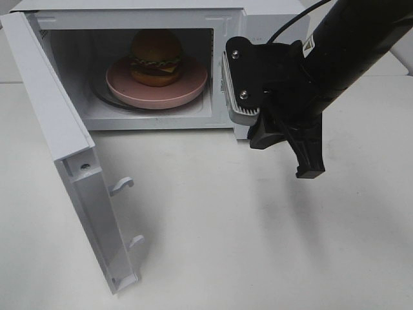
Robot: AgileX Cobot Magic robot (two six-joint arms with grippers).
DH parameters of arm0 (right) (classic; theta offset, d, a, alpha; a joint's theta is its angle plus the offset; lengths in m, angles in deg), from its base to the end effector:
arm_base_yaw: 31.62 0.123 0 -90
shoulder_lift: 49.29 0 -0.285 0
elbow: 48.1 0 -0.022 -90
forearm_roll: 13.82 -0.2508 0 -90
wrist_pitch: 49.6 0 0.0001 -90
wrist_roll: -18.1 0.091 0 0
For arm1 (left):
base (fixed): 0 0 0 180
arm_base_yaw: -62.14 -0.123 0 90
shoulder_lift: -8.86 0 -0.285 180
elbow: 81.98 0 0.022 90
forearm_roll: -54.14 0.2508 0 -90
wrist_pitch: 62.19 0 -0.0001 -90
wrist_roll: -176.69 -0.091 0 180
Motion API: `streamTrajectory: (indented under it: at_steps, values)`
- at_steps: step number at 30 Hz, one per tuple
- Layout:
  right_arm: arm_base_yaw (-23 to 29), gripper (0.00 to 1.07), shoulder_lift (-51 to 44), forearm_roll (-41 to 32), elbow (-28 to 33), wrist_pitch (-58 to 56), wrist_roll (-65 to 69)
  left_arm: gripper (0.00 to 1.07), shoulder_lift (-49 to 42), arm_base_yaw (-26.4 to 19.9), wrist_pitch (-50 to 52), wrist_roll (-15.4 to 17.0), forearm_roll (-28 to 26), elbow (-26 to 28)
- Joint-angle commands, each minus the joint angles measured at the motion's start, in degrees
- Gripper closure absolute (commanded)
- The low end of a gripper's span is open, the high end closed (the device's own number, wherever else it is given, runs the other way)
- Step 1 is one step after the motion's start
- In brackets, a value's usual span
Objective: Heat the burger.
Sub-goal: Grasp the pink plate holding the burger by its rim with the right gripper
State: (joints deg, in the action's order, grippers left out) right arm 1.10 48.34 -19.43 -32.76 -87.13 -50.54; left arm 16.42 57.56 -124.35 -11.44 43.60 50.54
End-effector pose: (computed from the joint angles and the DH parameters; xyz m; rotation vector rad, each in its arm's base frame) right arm 0.2681 0.1787 0.2489 -1.9789 1.7260 -0.1130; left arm -0.0083 -0.0154 0.2817 0.0766 2.0313 -0.0806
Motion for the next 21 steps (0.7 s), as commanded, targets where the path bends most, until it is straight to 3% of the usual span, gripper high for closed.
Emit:
streamTrajectory:
  at_steps: [1, 4, 6, 7, 9, 10, 12, 15, 17, 21]
  values:
    - [0.0, 0.92, -0.5, 1.7, -0.3, -0.5, -5.1, 0.06, -0.5, 0.3, 0.6, 0.3, -0.3, -0.1]
    - [0.0, 0.83, -0.5, 3.9, -0.3, -0.5, -7.6, 0.06, -0.5, 0.3, 0.6, 0.3, -0.3, -0.1]
    - [0.0, 0.68, -0.5, 6.0, -0.3, 0.2, -10.1, 0.06, -0.5, 0.3, 0.6, 0.3, -0.3, -0.1]
    - [0.0, 0.68, -0.5, 6.0, -0.3, 0.2, -10.1, 0.06, -0.5, 0.3, 0.6, 0.3, -0.3, -0.1]
    - [0.1, 0.55, -0.5, 8.3, -0.3, 1.7, -10.0, 0.06, -0.5, 0.3, 0.6, 0.3, -0.3, -0.1]
    - [0.1, 0.55, -0.5, 8.3, -0.3, 1.7, -10.0, 0.06, -0.5, 0.3, 0.6, 0.3, -0.3, -0.1]
    - [0.2, 0.40, -0.5, 10.2, -0.3, 3.5, -8.1, 0.06, -0.5, 0.3, 0.6, 0.3, -0.3, -0.1]
    - [0.2, 0.34, -0.5, 10.7, -0.3, 4.0, -7.0, 0.06, -0.5, 0.3, 0.6, 0.3, -0.3, -0.1]
    - [0.2, 0.16, -0.5, 10.7, -0.3, 5.4, -4.8, 0.06, -0.5, 0.3, 0.6, 0.3, -0.3, -0.1]
    - [0.2, 0.13, -0.5, 10.7, -0.3, 6.9, -4.7, 0.06, -0.5, 0.3, 0.6, 0.3, -0.3, -0.1]
